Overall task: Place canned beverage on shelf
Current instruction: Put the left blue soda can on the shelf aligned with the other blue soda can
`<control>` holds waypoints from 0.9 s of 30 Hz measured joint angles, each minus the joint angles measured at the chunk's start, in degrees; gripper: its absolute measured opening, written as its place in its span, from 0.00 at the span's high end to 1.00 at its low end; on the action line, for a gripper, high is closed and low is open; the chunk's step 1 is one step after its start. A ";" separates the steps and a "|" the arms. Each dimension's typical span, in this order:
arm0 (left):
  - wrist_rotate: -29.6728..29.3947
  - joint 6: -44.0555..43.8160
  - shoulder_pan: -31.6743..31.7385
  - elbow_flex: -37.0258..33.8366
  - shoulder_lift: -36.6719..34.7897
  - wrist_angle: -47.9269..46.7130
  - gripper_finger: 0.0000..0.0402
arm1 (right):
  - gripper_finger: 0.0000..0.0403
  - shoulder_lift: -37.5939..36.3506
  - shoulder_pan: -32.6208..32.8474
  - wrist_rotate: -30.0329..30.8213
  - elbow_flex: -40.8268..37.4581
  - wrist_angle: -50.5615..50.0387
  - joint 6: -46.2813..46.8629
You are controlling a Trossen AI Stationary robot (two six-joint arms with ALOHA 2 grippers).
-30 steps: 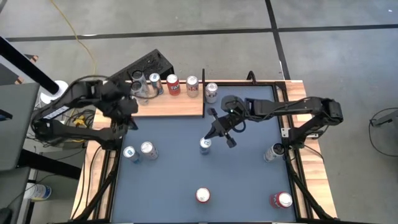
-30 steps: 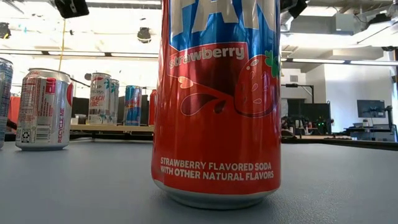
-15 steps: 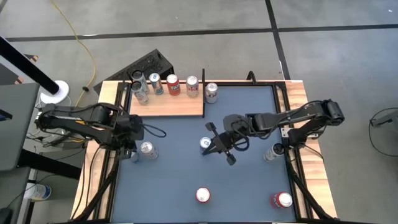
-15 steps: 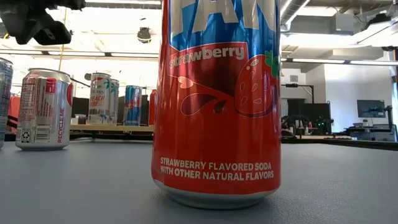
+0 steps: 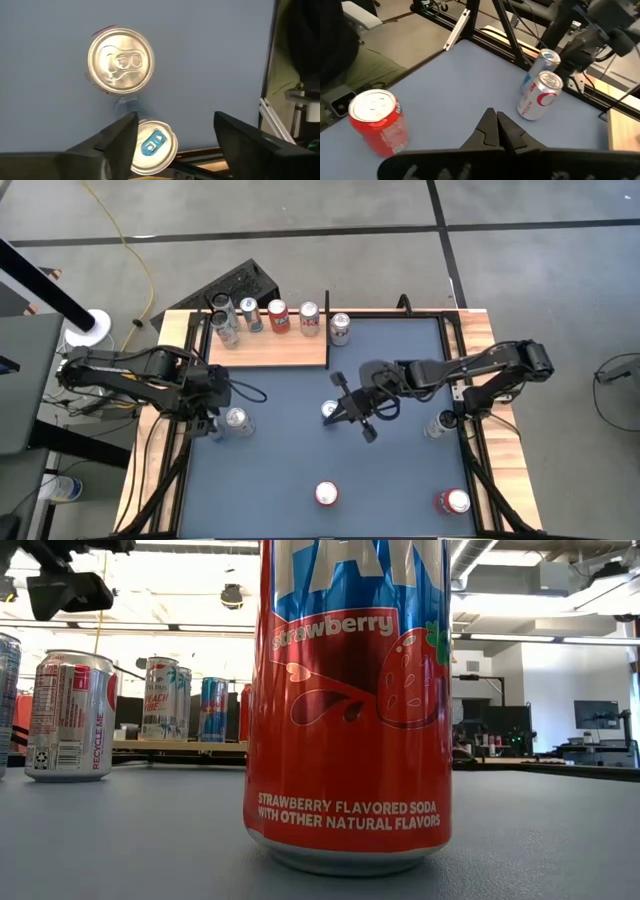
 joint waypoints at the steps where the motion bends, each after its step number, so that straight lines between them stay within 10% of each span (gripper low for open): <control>1: -0.61 -0.14 -0.23 0.00 0.02 -0.18 0.36 | 1.00 0.00 -0.40 0.00 0.00 0.04 -0.35; 27: -9.94 9.53 -12.45 -5.95 8.48 -3.56 0.25 | 1.00 0.01 -1.12 -0.24 0.00 -0.04 -2.00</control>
